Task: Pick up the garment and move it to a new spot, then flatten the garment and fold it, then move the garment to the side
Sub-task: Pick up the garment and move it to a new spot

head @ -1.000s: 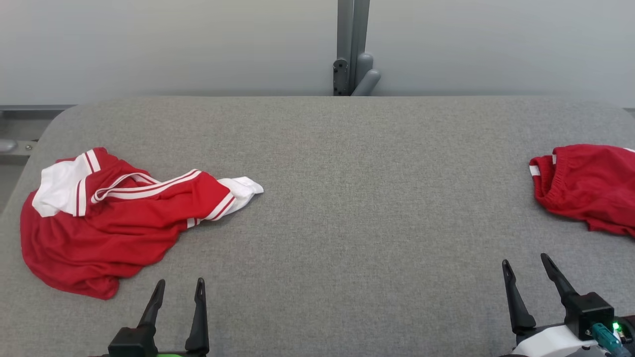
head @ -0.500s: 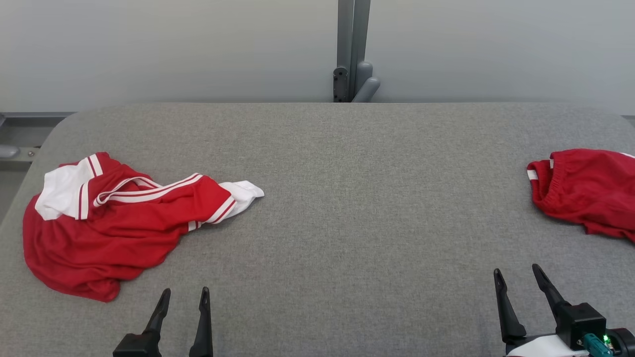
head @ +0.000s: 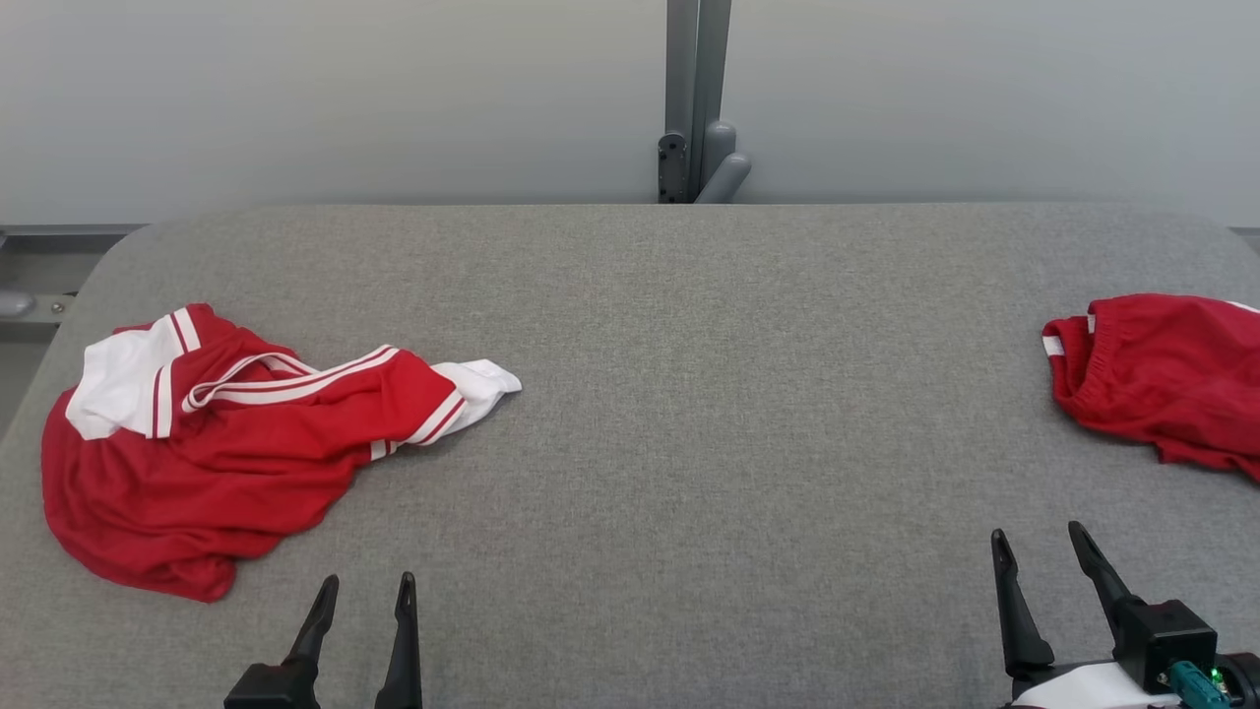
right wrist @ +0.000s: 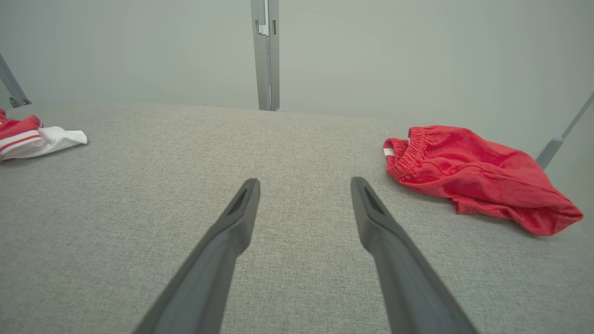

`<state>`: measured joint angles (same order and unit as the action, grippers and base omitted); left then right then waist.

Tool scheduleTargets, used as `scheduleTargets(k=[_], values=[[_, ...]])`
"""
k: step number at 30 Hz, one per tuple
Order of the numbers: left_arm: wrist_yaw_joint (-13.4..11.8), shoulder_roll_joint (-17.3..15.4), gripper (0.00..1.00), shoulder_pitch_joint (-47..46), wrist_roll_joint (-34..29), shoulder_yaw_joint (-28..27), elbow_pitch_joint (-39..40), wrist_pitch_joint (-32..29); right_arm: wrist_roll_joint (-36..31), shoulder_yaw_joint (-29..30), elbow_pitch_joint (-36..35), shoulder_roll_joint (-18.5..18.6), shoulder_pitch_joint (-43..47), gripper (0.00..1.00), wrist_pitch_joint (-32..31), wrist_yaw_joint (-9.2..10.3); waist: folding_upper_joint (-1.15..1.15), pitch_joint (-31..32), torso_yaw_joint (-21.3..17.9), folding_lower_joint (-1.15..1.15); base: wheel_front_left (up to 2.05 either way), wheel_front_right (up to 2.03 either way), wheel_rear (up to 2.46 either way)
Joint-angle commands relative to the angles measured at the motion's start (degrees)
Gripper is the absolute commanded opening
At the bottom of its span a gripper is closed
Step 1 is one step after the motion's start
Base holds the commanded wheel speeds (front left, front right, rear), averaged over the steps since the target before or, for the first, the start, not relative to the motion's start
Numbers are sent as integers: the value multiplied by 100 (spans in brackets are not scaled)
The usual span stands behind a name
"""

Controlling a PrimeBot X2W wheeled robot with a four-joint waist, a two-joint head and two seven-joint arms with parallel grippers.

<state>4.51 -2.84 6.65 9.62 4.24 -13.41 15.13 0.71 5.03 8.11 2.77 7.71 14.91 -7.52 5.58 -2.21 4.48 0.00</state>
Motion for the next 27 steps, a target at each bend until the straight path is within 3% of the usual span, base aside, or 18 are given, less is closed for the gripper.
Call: scheduleTargets(k=[1, 8, 21, 27], values=[[10, -11, 100, 2, -9, 2, -23, 1, 42, 22, 3, 6, 27, 100, 19, 6, 0, -5, 1, 0, 0, 0, 0], [1, -11, 100, -127, -39, 42, -52, 1, 43, -28, -19, 7, 99, 100, 19, 6, 0, -3, 246, 0, 0, 0, 0], [-54, -12, 100, 182, -110, -171, -87, 1, 182, -431, 66, 7, 16, 100, 20, 6, 0, 247, 1851, 0, 0, 0, 0], [-56, -11, 100, 266, -42, -284, -24, 1, 151, -684, 148, 7, -150, 100, 20, 6, 0, 212, 2039, 0, 0, 0, 0]])
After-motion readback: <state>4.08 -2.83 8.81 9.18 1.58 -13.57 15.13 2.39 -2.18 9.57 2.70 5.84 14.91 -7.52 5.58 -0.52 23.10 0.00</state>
